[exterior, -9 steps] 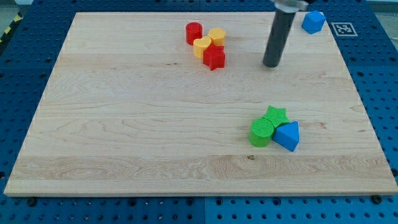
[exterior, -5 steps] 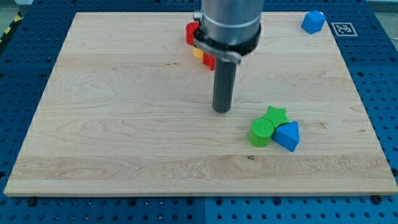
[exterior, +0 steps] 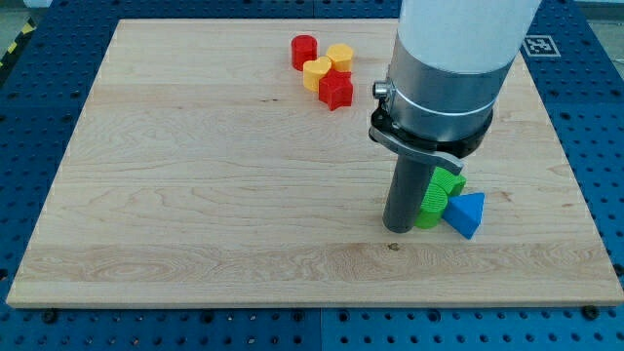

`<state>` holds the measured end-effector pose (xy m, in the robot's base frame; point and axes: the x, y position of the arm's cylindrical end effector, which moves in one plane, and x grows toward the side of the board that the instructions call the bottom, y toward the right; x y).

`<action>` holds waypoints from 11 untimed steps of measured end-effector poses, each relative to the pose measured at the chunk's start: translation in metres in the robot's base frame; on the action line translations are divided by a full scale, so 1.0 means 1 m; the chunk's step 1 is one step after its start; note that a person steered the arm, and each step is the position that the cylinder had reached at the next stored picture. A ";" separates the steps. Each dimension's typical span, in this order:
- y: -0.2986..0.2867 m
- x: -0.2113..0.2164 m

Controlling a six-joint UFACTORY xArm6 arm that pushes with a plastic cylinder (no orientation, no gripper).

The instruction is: Move the green circle left bottom to the blue cube

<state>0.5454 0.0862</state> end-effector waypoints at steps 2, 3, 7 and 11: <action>-0.004 0.044; 0.004 0.038; 0.020 0.011; 0.063 -0.019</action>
<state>0.5268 0.1491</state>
